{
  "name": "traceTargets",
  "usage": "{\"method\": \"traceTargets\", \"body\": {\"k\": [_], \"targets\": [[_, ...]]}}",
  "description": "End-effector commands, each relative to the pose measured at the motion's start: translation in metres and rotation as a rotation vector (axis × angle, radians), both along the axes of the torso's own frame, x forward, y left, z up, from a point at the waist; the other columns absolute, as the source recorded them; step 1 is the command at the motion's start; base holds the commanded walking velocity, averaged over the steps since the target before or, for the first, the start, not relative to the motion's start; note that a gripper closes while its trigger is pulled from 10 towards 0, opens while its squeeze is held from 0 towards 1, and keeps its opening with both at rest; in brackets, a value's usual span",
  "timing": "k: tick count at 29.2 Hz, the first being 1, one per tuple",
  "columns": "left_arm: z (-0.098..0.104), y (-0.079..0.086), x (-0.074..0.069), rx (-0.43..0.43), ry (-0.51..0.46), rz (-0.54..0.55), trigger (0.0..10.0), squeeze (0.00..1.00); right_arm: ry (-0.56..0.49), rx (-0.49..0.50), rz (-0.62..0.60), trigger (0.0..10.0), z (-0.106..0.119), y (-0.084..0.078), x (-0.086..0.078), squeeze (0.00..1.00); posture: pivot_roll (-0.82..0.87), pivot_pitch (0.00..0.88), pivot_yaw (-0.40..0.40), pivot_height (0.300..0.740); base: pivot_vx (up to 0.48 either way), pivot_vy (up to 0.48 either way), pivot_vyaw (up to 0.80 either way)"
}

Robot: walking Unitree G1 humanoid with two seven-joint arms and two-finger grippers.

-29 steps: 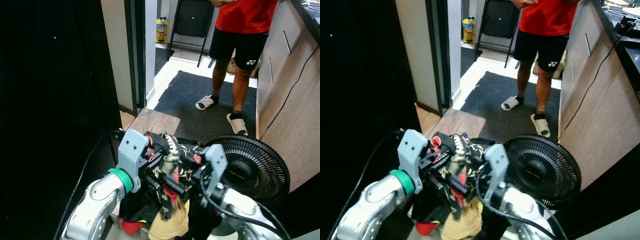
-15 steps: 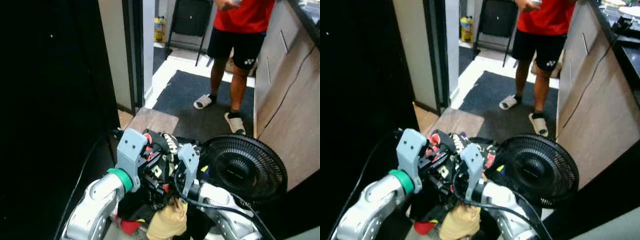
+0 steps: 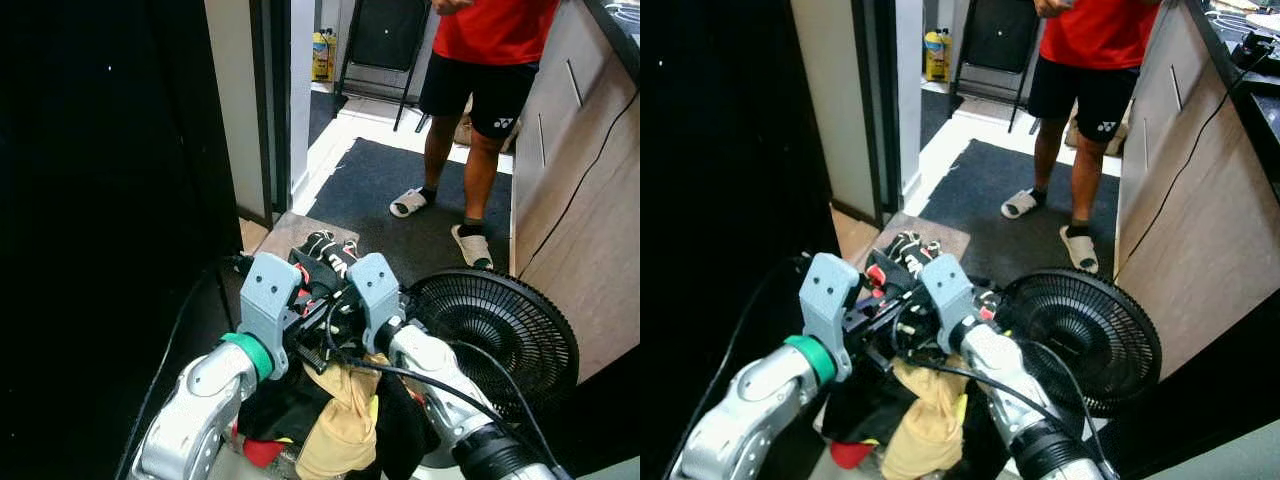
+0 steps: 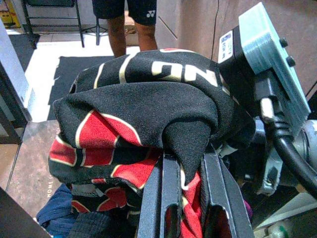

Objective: Clothes washing

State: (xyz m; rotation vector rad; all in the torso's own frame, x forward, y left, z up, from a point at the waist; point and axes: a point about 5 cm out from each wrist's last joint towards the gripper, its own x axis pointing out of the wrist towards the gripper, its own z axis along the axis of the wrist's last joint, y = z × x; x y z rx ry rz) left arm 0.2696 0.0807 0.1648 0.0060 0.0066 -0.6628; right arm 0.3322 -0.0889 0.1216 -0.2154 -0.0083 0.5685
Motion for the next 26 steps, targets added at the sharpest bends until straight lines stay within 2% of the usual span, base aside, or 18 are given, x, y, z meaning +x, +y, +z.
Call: {"method": "traceTargets", "body": {"k": [1,3,6,13,15,26], "targets": [[0.001,-0.002,-0.003,-0.003,-0.007,-0.025,10.0,0.00,-0.003,0.018,-0.097,0.0,0.002,-0.018,0.006,0.00,0.07,0.072,0.051,0.740,0.000,0.000,0.00],[0.001,-0.004,-0.002,-0.003,-0.008,-0.034,10.0,0.00,-0.041,0.047,-0.114,0.0,0.006,-0.022,0.006,0.00,0.07,0.067,0.052,0.740,0.000,0.000,0.00],[0.001,-0.004,-0.002,-0.003,-0.008,-0.034,10.0,0.00,-0.041,0.047,-0.114,0.0,0.006,-0.022,0.006,0.00,0.07,0.067,0.052,0.740,0.000,0.000,0.00],[0.001,-0.005,-0.001,-0.003,-0.010,-0.029,10.0,0.00,-0.104,0.090,-0.113,0.0,0.012,-0.017,0.005,0.00,0.08,0.062,0.047,0.740,0.000,0.000,0.00],[0.001,-0.004,-0.001,-0.004,-0.012,-0.015,10.0,0.00,-0.161,0.157,-0.110,0.0,0.024,-0.016,0.001,0.00,0.09,0.057,0.043,0.740,0.000,0.000,0.00],[0.004,0.005,0.007,0.017,-0.040,0.050,10.0,0.00,-0.251,0.243,-0.107,0.0,0.048,-0.017,-0.006,0.00,0.09,0.043,0.047,0.740,0.000,0.000,0.00]]}}
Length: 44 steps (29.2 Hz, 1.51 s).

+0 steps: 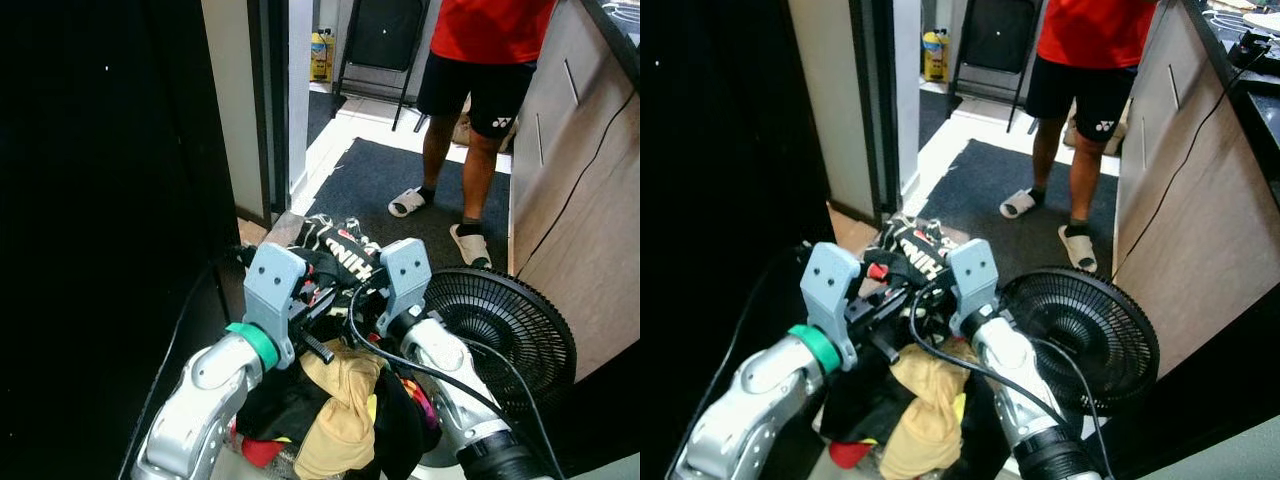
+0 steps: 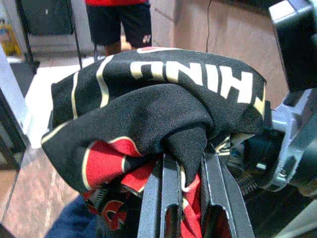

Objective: Clothes washing

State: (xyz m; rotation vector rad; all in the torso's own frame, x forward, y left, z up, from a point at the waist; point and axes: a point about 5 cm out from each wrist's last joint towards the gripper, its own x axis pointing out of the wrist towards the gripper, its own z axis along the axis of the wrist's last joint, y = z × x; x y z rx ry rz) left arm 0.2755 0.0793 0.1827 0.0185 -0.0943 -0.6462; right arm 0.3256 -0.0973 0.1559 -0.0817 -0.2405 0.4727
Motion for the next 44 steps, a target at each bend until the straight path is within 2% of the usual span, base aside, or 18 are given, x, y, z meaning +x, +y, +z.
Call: {"method": "traceTargets", "body": {"k": [1,2,3,6,7,12,13,17,18,24,29,32,33,34,36,37,39,44], "targets": [[-0.014,0.011,0.005,0.052,0.051,0.068,10.0,0.00,-0.079,0.071,-0.039,0.0,0.019,-0.009,-0.004,0.00,0.09,0.039,0.049,0.740,0.000,0.000,0.00],[-0.014,0.011,0.005,0.052,0.051,0.068,10.0,0.00,-0.079,0.071,-0.039,0.0,0.019,-0.009,-0.004,0.00,0.09,0.039,0.049,0.740,0.000,0.000,0.00],[-0.014,0.020,0.009,0.080,0.041,0.112,10.0,0.00,-0.110,0.096,-0.041,0.0,0.026,-0.010,-0.011,0.00,0.09,0.037,0.046,0.740,0.000,0.000,0.00],[-0.013,0.022,0.010,0.085,0.038,0.121,10.0,0.00,-0.119,0.103,-0.041,0.0,0.028,-0.011,-0.013,0.00,0.09,0.037,0.046,0.740,0.000,0.000,0.00],[-0.011,0.029,0.015,0.104,0.024,0.165,10.0,0.00,-0.160,0.139,-0.026,0.0,0.039,-0.006,-0.021,0.00,0.10,0.026,0.038,0.740,0.000,0.000,0.00],[-0.010,0.032,0.017,0.110,0.017,0.185,10.0,0.00,-0.181,0.158,-0.014,0.0,0.044,-0.003,-0.025,0.00,0.10,0.012,0.037,0.740,0.000,0.000,0.00],[-0.009,0.032,0.018,0.114,0.008,0.188,10.0,1.00,-0.190,0.170,0.000,0.0,0.048,0.003,-0.026,0.00,0.09,0.000,0.043,0.740,0.000,0.000,0.00],[-0.007,0.032,0.019,0.112,-0.002,0.190,10.0,1.00,-0.192,0.174,0.023,0.0,0.049,0.009,-0.028,0.00,0.09,0.000,0.042,0.740,0.000,0.000,0.00],[-0.005,0.031,0.021,0.105,-0.018,0.188,10.0,1.00,-0.185,0.169,0.038,10.0,0.047,0.015,-0.029,0.00,0.09,0.000,0.034,0.740,0.000,0.000,0.00],[0.001,0.028,0.022,0.072,-0.038,0.184,10.0,1.00,-0.156,0.142,0.041,10.0,0.038,0.019,-0.031,0.00,0.09,0.000,0.033,0.740,0.000,0.000,0.00],[0.007,0.027,0.020,0.034,-0.058,0.166,10.0,1.00,-0.140,0.146,-0.030,10.0,0.037,0.005,-0.027,0.00,0.10,0.000,0.027,0.740,0.000,0.000,0.00],[0.020,0.028,0.018,-0.027,-0.093,0.152,10.0,1.00,-0.129,0.154,-0.088,10.0,0.038,-0.006,-0.023,0.00,0.10,0.000,0.021,0.740,0.000,0.000,0.00],[0.029,0.029,0.017,-0.074,-0.111,0.154,10.0,1.00,-0.123,0.153,-0.122,10.0,0.037,-0.014,-0.021,0.00,0.10,0.000,0.022,0.740,0.000,0.000,0.00],[0.029,0.029,0.017,-0.074,-0.111,0.154,10.0,1.00,-0.123,0.153,-0.122,10.0,0.037,-0.014,-0.021,0.00,0.10,0.000,0.022,0.740,0.000,0.000,0.00],[0.041,0.030,0.012,-0.115,-0.143,0.136,10.0,1.00,-0.112,0.156,-0.182,10.0,0.034,-0.029,-0.020,0.00,0.10,0.000,0.024,0.740,0.000,0.000,0.00],[0.041,0.030,0.012,-0.115,-0.143,0.136,10.0,1.00,-0.112,0.156,-0.182,10.0,0.034,-0.029,-0.020,0.00,0.10,0.000,0.024,0.740,0.000,0.000,0.00],[0.039,0.038,0.005,-0.083,-0.144,0.155,10.0,1.00,-0.098,0.148,-0.250,10.0,0.028,-0.042,-0.023,0.00,0.10,0.000,0.017,0.740,0.000,0.000,0.00],[0.033,0.043,0.002,-0.052,-0.125,0.189,10.0,1.00,-0.091,0.137,-0.270,10.0,0.024,-0.046,-0.027,0.00,0.10,0.000,0.017,0.740,0.000,0.000,0.00]]}}
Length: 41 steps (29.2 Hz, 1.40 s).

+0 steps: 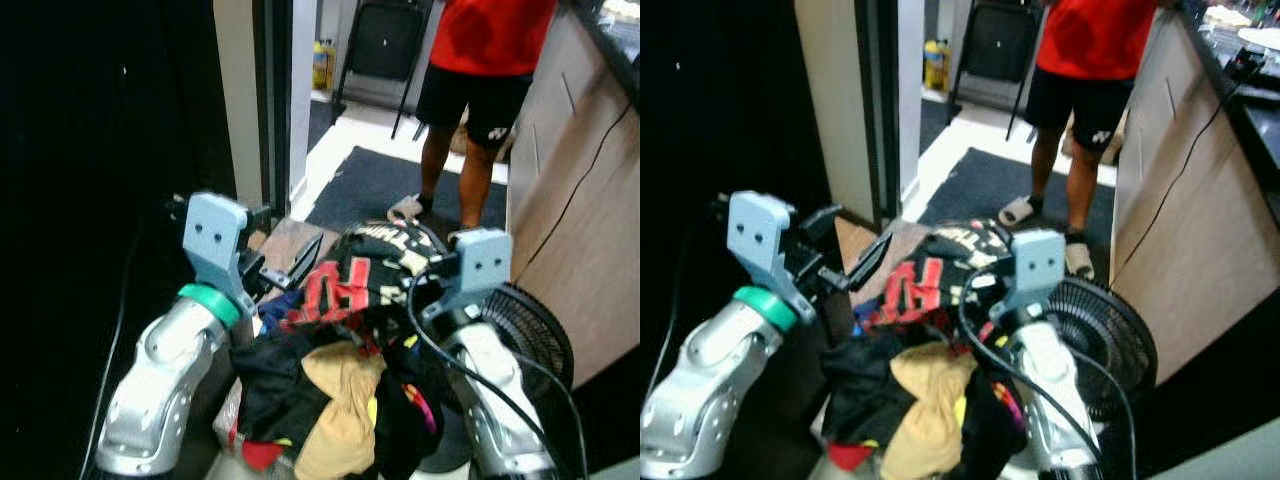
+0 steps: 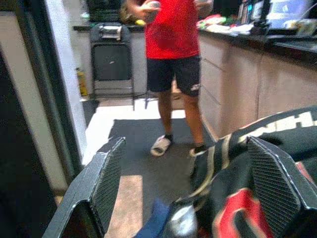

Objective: Clothes washing

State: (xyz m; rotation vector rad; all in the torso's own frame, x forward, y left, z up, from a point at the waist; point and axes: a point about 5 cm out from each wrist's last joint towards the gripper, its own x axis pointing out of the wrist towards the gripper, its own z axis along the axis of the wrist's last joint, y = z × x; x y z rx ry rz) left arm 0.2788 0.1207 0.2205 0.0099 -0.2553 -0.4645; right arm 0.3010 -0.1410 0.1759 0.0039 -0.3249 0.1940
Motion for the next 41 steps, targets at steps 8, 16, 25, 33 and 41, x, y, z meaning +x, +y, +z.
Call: {"method": "traceTargets", "body": {"k": [8,16,25,33,41], "targets": [[-0.033,0.011,-0.011,0.080,0.106,0.097,10.0,0.00,0.017,-0.047,-0.008,10.0,-0.014,0.011,-0.021,0.00,0.10,0.000,0.015,0.740,0.000,0.000,0.00],[-0.004,-0.005,0.008,0.007,0.014,0.069,10.0,0.00,-0.027,-0.096,0.040,10.0,-0.004,0.019,-0.014,0.00,0.11,0.000,0.009,0.740,0.000,0.000,0.00],[0.025,-0.027,0.016,-0.047,-0.059,-0.008,10.0,0.00,-0.085,-0.069,-0.026,10.0,0.020,0.011,0.004,0.00,0.09,0.000,0.013,0.740,0.000,0.000,-0.12],[0.027,-0.026,0.014,-0.047,-0.061,0.003,10.0,0.00,-0.030,-0.008,-0.082,10.0,0.013,0.005,0.004,0.00,0.11,0.000,0.025,0.740,0.000,0.000,-0.77],[0.028,-0.026,0.016,-0.037,-0.052,-0.003,10.0,0.00,-0.018,0.008,-0.084,10.0,0.009,0.010,0.003,0.00,0.11,0.000,0.046,0.740,0.000,0.000,-0.80]]}}
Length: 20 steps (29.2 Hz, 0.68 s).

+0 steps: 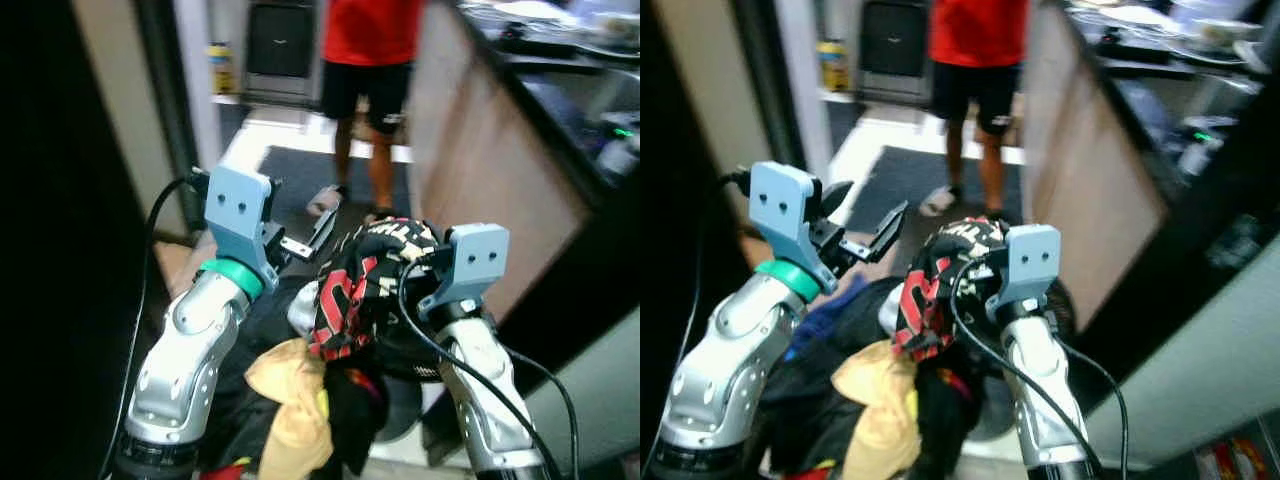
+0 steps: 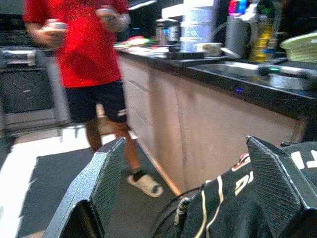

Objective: Clothes washing

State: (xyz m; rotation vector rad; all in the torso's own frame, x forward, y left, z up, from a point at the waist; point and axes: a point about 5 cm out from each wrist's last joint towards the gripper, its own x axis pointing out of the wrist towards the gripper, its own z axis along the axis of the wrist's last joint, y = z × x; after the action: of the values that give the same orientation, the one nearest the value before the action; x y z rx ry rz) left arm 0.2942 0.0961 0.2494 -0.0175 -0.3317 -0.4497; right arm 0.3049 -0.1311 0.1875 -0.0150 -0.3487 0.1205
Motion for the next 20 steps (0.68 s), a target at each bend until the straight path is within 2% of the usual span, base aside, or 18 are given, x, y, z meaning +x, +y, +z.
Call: {"method": "traceTargets", "body": {"k": [1,20], "targets": [[-0.0006,-0.0010,0.0006,0.009,0.015,-0.012,10.0,0.00,0.006,0.013,-0.009,10.0,-0.0026,0.0004,-0.0009,0.00,0.11,0.000,0.046,0.740,0.000,0.000,-0.80],[0.0006,-0.0039,0.0033,0.021,0.026,-0.035,10.0,0.00,0.016,0.018,-0.041,10.0,-0.0069,-0.0025,-0.0015,0.00,0.10,0.000,0.067,0.740,0.000,0.000,-0.80]]}}
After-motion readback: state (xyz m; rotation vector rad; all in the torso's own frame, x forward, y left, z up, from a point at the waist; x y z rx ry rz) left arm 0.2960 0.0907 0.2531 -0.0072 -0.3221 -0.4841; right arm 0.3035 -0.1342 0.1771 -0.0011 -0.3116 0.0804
